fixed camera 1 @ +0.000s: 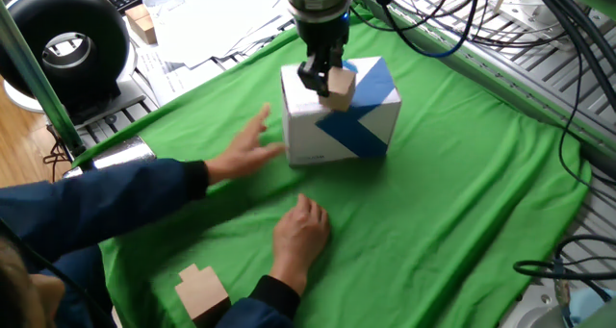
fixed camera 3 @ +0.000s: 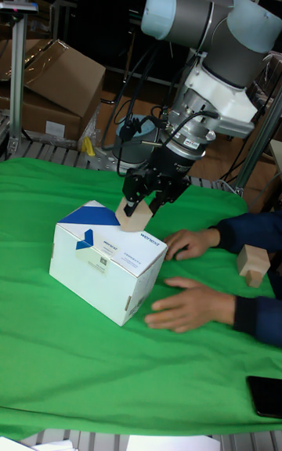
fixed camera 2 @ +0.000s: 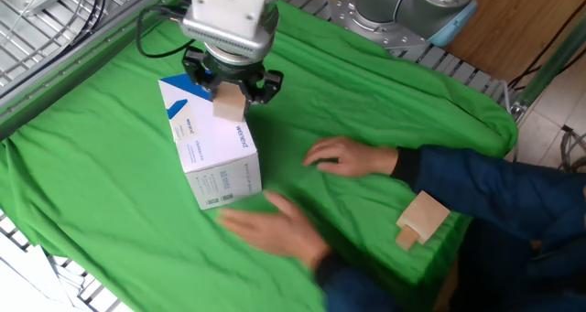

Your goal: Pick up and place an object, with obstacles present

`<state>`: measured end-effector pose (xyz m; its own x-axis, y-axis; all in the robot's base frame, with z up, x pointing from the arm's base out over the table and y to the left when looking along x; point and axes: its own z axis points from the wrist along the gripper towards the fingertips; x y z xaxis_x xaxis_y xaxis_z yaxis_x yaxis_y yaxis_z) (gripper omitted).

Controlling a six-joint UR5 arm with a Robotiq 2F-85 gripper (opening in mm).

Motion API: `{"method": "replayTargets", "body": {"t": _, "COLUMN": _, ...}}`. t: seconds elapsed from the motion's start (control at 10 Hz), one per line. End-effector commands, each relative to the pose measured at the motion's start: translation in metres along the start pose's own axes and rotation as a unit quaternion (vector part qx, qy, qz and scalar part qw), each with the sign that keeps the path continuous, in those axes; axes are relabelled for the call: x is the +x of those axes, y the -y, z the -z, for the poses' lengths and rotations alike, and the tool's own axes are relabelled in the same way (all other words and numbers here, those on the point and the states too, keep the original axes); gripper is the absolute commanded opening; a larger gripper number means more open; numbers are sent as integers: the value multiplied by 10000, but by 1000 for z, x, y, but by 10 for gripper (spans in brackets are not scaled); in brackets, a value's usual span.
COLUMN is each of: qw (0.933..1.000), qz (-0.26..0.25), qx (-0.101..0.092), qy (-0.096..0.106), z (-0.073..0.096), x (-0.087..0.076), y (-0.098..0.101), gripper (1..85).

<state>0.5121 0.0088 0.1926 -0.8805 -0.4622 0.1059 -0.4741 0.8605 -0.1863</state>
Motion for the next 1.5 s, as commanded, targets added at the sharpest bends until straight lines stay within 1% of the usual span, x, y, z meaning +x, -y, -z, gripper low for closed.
{"method": "replayTargets", "body": {"t": 0.0, "qw": 9979, "qz": -130, "qx": -602, "qy": -201, "z": 3, "x": 10, "y": -31, "gripper": 13}}
{"method": "replayTargets", "body": {"t": 0.1, "qw": 9947, "qz": -556, "qx": -838, "qy": -227, "z": 5, "x": 9, "y": -44, "gripper": 13}}
{"method": "replayTargets", "body": {"t": 0.2, "qw": 9856, "qz": -1127, "qx": -1244, "qy": -179, "z": 9, "x": 2, "y": -64, "gripper": 13}}
{"method": "replayTargets", "body": {"t": 0.3, "qw": 9693, "qz": -1722, "qx": -1744, "qy": -176, "z": 17, "x": -7, "y": -89, "gripper": 13}}
{"method": "replayTargets", "body": {"t": 0.4, "qw": 9484, "qz": -2283, "qx": -2200, "qy": -87, "z": 25, "x": -24, "y": -114, "gripper": 13}}
{"method": "replayTargets", "body": {"t": 0.5, "qw": 9351, "qz": -2602, "qx": -2405, "qy": 92, "z": 21, "x": -50, "y": -134, "gripper": 13}}
{"method": "replayTargets", "body": {"t": 0.6, "qw": 9357, "qz": -2653, "qx": -2320, "qy": 167, "z": 7, "x": -65, "y": -139, "gripper": 13}}
{"method": "replayTargets", "body": {"t": 0.7, "qw": 9357, "qz": -2655, "qx": -2313, "qy": 205, "z": -2, "x": -80, "y": -145, "gripper": 13}}
{"method": "replayTargets", "body": {"t": 0.8, "qw": 9366, "qz": -2703, "qx": -2223, "qy": 193, "z": -12, "x": -95, "y": -148, "gripper": 13}}
{"method": "replayTargets", "body": {"t": 0.9, "qw": 9380, "qz": -2746, "qx": -2095, "qy": 294, "z": -28, "x": -114, "y": -145, "gripper": 13}}
{"method": "replayTargets", "body": {"t": 1.0, "qw": 9382, "qz": -2771, "qx": -2044, "qy": 358, "z": -40, "x": -125, "y": -145, "gripper": 13}}
{"method": "replayTargets", "body": {"t": 1.1, "qw": 9398, "qz": -2775, "qx": -1957, "qy": 373, "z": -50, "x": -129, "y": -142, "gripper": 13}}
{"method": "replayTargets", "body": {"t": 1.3, "qw": 9420, "qz": -2791, "qx": -1822, "qy": 391, "z": -64, "x": -134, "y": -136, "gripper": 13}}
{"method": "replayTargets", "body": {"t": 1.4, "qw": 9425, "qz": -2793, "qx": -1793, "qy": 385, "z": -64, "x": -133, "y": -135, "gripper": 13}}
